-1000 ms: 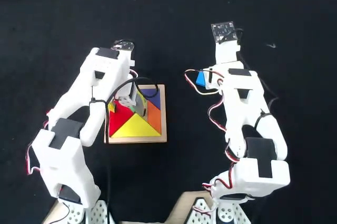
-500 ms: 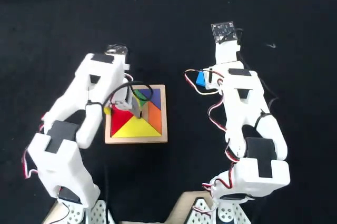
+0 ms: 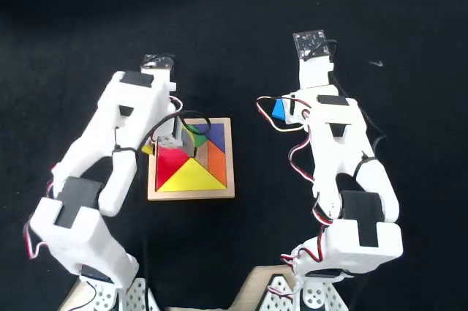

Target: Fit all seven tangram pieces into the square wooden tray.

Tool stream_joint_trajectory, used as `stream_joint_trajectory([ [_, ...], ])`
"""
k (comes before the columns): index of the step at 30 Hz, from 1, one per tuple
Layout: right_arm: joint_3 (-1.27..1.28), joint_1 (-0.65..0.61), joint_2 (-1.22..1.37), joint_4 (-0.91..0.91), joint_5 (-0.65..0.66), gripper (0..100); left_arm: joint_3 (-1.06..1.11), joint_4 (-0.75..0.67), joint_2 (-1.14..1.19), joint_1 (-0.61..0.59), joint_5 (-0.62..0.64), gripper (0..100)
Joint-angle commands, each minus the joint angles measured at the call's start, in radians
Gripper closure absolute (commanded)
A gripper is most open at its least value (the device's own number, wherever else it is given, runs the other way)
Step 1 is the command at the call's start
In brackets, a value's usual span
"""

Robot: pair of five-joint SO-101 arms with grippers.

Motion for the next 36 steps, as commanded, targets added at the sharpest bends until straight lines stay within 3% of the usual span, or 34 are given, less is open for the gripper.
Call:
stream_joint_trajectory([
  [1,-0.058,0.005,-0.001,-0.015,0.008,98.6,0.035,-0.129,-0.071,0.062,0.021,69],
  [4,-0.058,0.005,-0.001,-0.015,0.008,98.6,0.061,-0.201,-0.025,0.065,0.021,69],
  [12,-0.058,0.005,-0.001,-0.015,0.008,98.5,-0.005,-0.094,0.052,0.053,0.020,70],
  [18,-0.062,0.011,-0.002,-0.015,0.005,98.3,-0.001,-0.097,-0.028,-0.081,0.044,70],
  [21,-0.090,0.012,-0.004,0.003,0.006,98.2,0.041,-0.184,-0.089,-0.197,0.104,70],
  [24,-0.177,0.003,0.010,0.140,0.040,93.9,0.130,-0.304,-0.160,-0.262,0.130,70],
  [30,-0.433,-0.077,0.186,0.338,0.064,82.2,0.289,-0.460,-0.264,-0.251,0.147,70],
  [36,-0.717,-0.089,0.435,0.499,0.269,80.9,0.375,-0.612,-0.281,-0.251,0.147,70],
])
